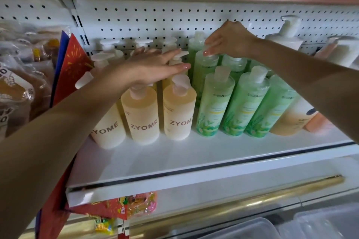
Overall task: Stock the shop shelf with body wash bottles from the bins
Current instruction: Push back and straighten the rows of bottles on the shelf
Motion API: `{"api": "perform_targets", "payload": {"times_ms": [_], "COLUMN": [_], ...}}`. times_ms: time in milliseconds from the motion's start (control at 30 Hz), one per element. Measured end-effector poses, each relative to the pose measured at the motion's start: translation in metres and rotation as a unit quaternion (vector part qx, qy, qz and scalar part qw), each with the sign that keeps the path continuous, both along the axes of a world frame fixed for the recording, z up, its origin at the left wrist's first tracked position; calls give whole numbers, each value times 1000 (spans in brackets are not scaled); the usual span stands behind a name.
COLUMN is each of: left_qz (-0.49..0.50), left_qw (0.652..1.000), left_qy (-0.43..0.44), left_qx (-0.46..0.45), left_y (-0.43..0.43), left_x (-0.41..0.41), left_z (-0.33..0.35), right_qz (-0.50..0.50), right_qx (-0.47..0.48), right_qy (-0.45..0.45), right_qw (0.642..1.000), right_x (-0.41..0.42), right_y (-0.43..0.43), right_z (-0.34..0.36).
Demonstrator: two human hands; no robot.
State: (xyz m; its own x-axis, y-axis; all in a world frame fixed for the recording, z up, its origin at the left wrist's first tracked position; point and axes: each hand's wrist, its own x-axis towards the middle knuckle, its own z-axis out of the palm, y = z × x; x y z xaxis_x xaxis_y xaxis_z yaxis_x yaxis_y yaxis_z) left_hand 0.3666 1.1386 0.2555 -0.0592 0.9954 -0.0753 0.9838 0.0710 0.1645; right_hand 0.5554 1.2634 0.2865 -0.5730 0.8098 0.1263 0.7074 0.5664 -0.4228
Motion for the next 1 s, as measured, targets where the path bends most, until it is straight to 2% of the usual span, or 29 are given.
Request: {"api": "perform_targets", "payload": {"times_ms": [200, 333, 533, 733, 1000], "left_qz": [-1, -1, -14, -11, -33], "left_qw": [1000, 1000, 1000, 999, 999], "left_qy": [9, -1, -9, -49, -29], "left_qx": [7, 10, 14, 18, 29], "left_y": [-1, -2, -2, -5, 1], "left_x": [3, 2, 2, 3, -2], "left_z": [2, 1, 1, 1, -3], "right_qz": [-7, 9, -36, -9, 2], "right_qx": [3, -1, 27, -43, -93], "right_qy": [4, -36, 57, -10, -36], "right_qw": [1000, 999, 997, 999, 995], "right_x": [-2, -2, -11, -33, -40], "right_y": [-1, 0, 28, 56, 77], "right_z": [-1, 7, 15, 11, 3]}}
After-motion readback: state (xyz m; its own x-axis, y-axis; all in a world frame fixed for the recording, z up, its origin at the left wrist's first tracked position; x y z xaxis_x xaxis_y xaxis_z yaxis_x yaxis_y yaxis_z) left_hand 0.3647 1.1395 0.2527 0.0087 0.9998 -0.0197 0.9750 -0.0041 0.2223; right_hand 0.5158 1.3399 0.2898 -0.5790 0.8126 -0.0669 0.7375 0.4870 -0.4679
